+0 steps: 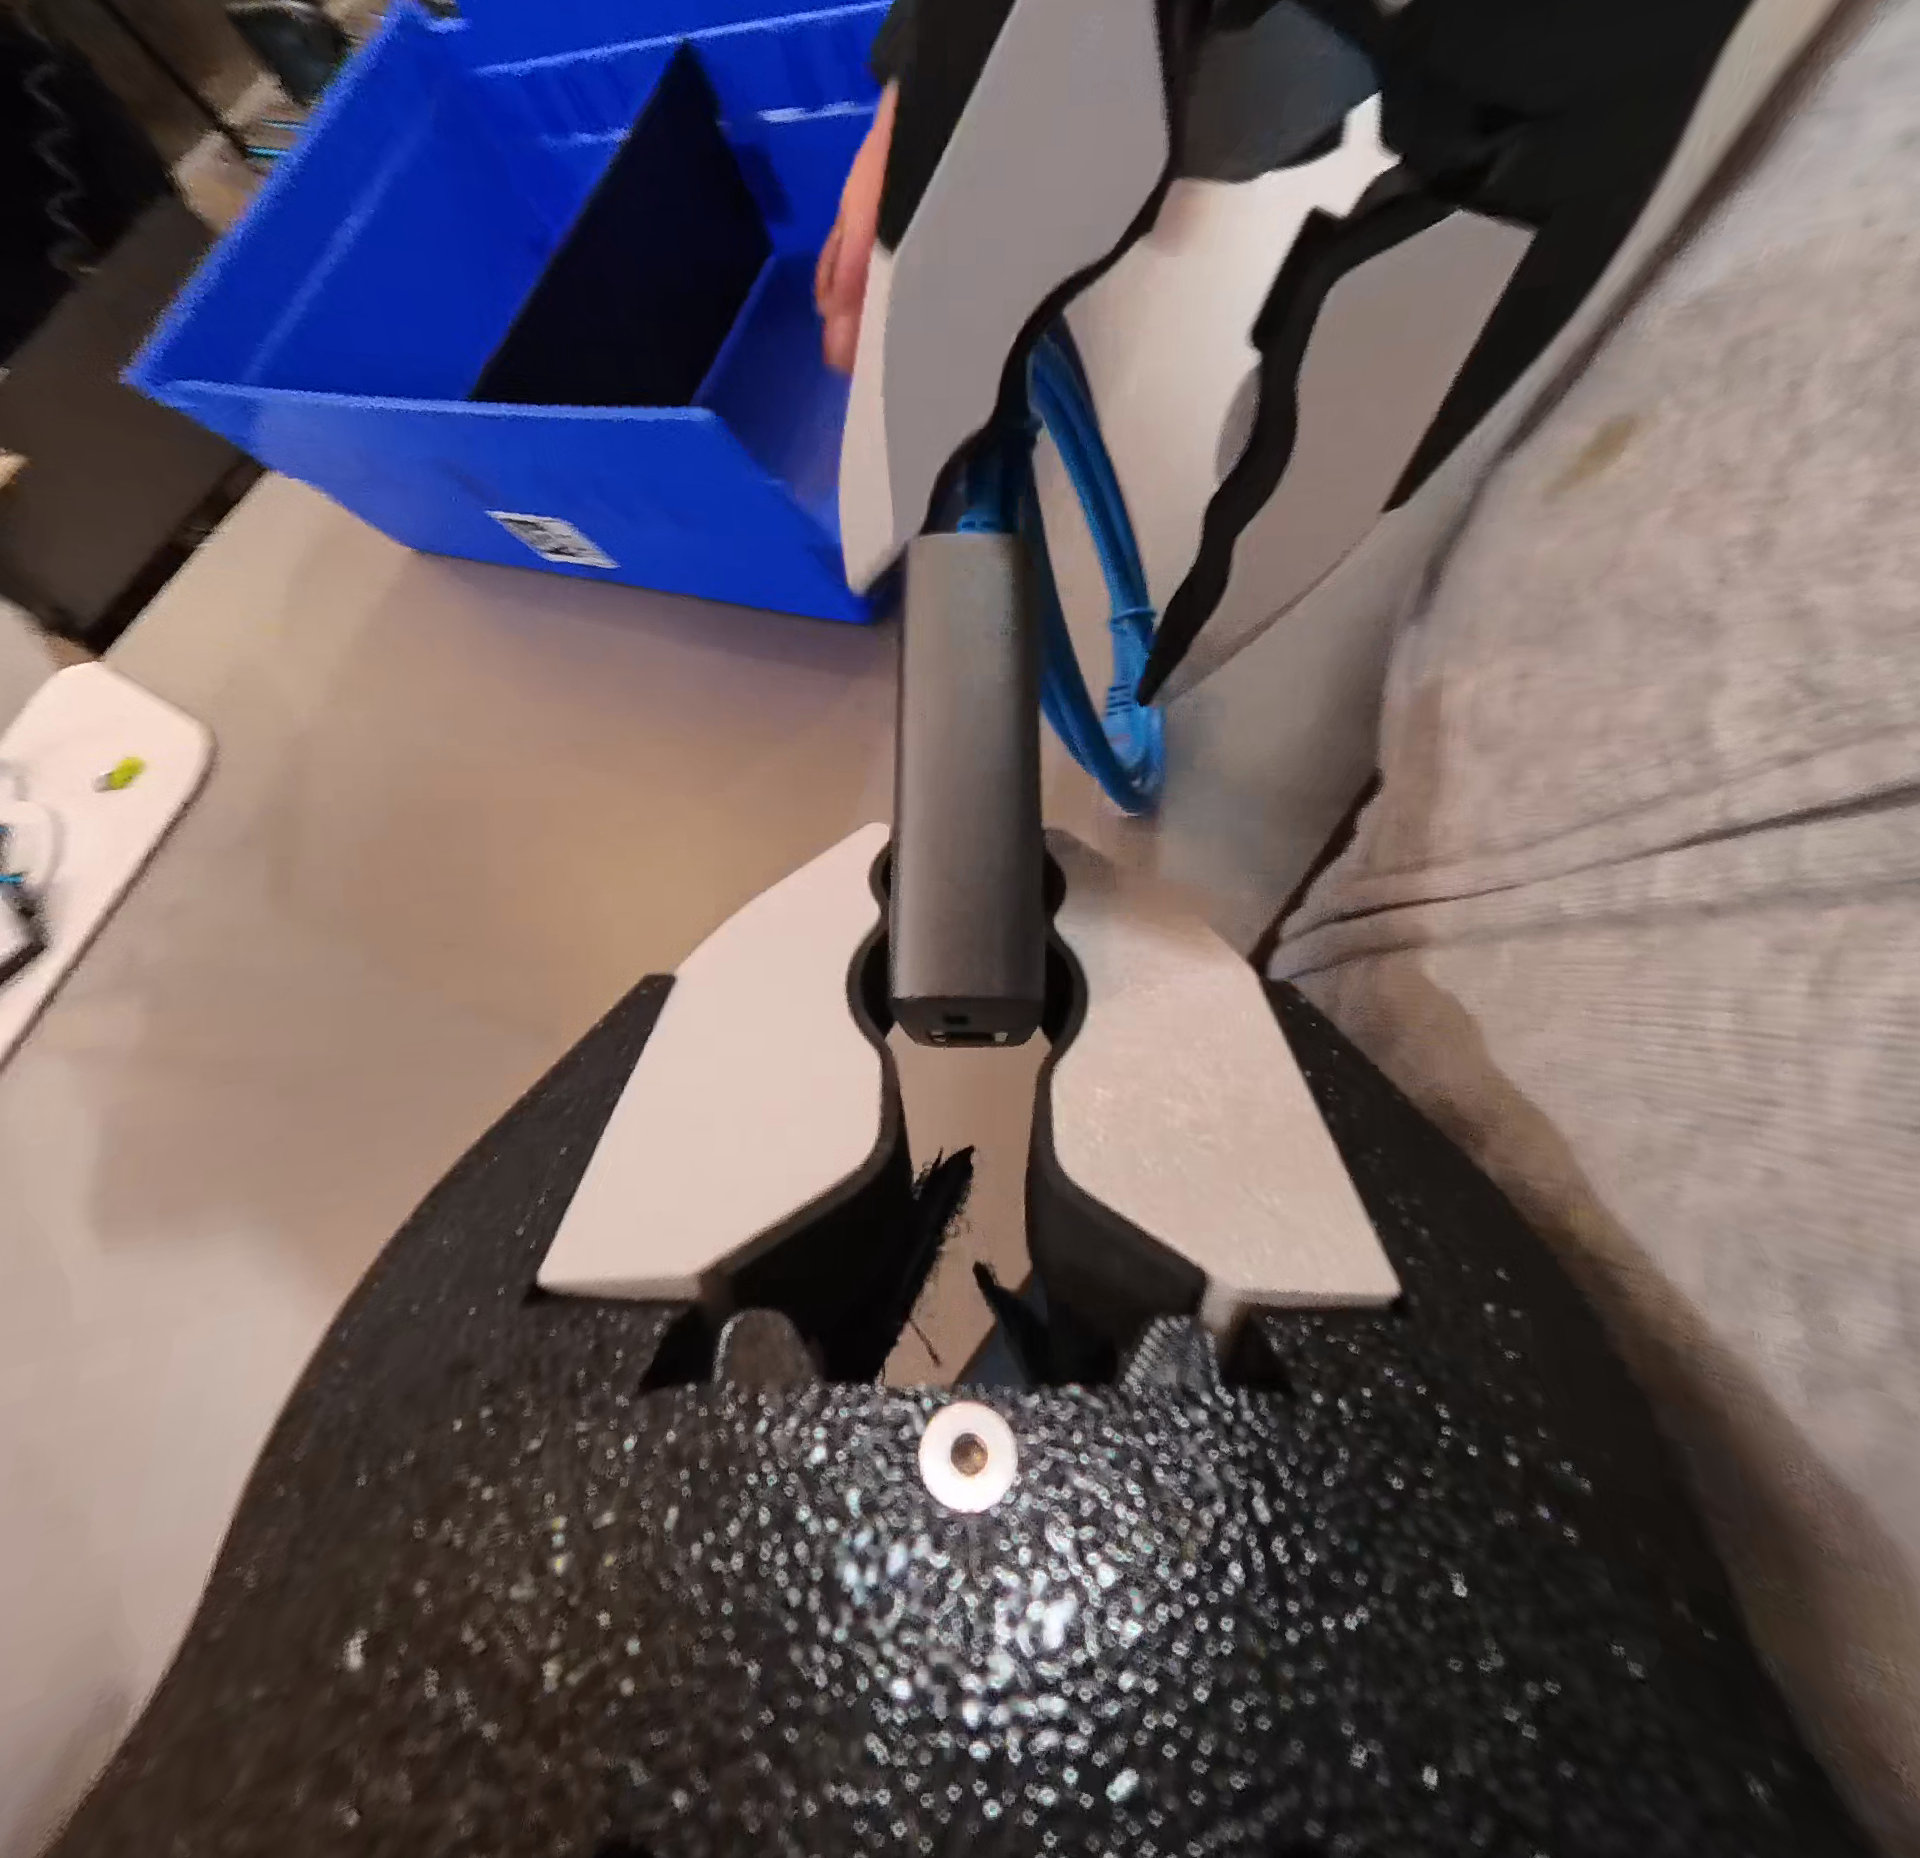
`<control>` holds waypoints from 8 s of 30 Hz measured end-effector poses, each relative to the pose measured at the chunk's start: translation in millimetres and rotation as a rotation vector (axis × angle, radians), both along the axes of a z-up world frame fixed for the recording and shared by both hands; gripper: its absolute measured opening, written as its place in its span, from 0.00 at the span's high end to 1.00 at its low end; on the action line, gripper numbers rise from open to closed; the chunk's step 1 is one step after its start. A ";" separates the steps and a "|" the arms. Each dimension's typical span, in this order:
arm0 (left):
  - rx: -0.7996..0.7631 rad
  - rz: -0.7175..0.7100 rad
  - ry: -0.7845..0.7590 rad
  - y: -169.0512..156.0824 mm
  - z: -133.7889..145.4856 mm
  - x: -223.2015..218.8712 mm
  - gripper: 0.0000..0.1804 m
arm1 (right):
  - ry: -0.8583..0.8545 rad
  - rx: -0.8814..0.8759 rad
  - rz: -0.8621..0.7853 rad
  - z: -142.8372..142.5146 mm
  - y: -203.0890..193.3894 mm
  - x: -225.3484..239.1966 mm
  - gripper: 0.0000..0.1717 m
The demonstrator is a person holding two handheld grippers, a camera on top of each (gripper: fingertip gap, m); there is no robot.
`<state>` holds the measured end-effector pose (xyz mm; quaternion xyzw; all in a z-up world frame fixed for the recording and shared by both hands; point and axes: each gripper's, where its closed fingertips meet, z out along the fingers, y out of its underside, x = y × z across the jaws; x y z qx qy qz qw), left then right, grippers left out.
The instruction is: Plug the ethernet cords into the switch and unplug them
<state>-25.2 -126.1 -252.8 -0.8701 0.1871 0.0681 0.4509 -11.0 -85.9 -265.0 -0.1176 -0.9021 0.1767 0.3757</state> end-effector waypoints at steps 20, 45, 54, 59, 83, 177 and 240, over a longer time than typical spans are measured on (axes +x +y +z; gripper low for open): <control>0.258 0.299 0.171 -16.9 30.2 -78.7 0.88 | 0.415 -0.790 -0.100 65.4 -27.3 -31.5 0.87; 0.383 0.528 0.241 -6.3 12.5 -118.8 0.88 | 0.495 -0.890 -0.216 37.8 -0.1 -34.9 0.94; 0.303 0.378 0.233 1.3 -7.2 -97.5 0.88 | 0.505 -0.879 -0.199 36.2 -3.9 -34.9 0.95; 0.324 0.394 0.203 3.2 -5.5 -96.7 0.88 | 0.458 -0.966 -0.261 31.8 6.5 -40.1 0.95; 0.371 0.207 -0.213 6.0 -11.0 -65.1 0.88 | 0.465 -0.736 -0.238 14.2 -3.0 -43.6 0.95; 0.360 -0.259 -0.287 -16.4 -19.9 -7.7 0.88 | 0.013 -0.528 0.007 -36.3 -49.1 -24.5 0.83; 0.075 -0.124 -0.417 -11.6 -50.2 27.8 0.88 | -0.160 -0.236 0.171 -64.9 -49.0 2.3 0.93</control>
